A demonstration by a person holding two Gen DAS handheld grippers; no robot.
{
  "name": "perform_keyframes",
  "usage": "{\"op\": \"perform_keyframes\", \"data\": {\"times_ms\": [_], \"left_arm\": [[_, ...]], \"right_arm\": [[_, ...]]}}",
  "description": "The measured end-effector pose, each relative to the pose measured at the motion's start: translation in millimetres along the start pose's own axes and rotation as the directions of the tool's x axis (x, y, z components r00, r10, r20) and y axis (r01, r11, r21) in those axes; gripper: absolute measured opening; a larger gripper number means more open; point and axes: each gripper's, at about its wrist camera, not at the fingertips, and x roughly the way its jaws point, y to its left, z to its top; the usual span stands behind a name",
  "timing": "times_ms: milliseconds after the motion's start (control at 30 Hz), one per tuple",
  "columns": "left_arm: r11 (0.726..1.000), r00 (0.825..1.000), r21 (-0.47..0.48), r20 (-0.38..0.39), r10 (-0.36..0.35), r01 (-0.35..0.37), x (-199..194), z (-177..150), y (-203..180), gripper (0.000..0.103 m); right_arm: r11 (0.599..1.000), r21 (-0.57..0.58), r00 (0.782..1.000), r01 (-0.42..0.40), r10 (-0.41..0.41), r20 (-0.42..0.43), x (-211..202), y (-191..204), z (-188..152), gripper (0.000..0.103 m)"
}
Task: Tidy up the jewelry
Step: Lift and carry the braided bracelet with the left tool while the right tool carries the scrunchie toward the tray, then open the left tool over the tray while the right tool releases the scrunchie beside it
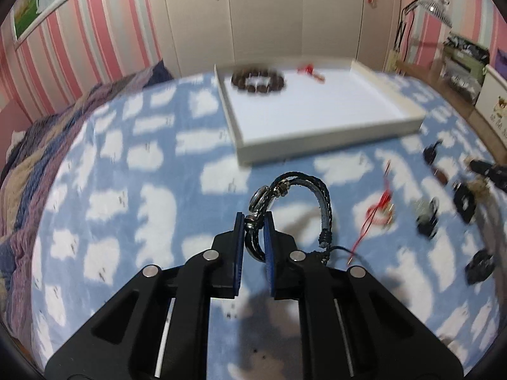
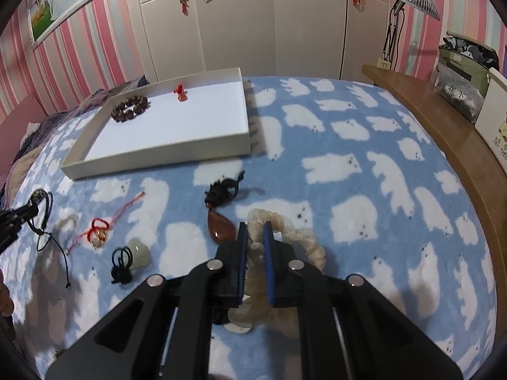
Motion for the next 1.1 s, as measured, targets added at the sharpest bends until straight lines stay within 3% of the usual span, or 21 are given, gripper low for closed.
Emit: {"op": "perform_keyframes", "data": {"times_ms": [233,367,633,800,1100], "left_arm": [[0.999,0.996,-0.002,0.083,-0.034,0.035,-11.9,59.6,-3.2,0.01],[0.998,0.995,-0.009,0.082,-0.062,0.063,1.7,92.0,-7.3,0.01],[0.994,0.994,-0.01,-0.01,-0.111,0.111,82.8,163.2,-23.6,0.01],[0.995,0.992,-0.008,-0.068,-0.102,0.102,140.3,199.0,-35.5,0.01],[0.991,0.977,-0.103,-0.183,-0.107,0.089,221.2,226.6,-48.2,0.01]], "right_arm": [[0.999,-0.021,0.998,-0.024,0.025,0.055,-2.6,1.2,42.5,0.01],[0.998,-0.05,0.995,-0.039,0.043,0.095,5.1,9.8,83.2,0.01],[0.994,-0.095,0.995,-0.057,0.064,0.073,62.4,46.6,152.7,0.01],[0.992,-0.119,0.997,-0.042,0.048,0.054,108.6,70.4,192.6,0.01],[0.994,-0.107,0.999,-0.037,0.035,-0.026,191.3,88.6,232.3,0.009]]}}
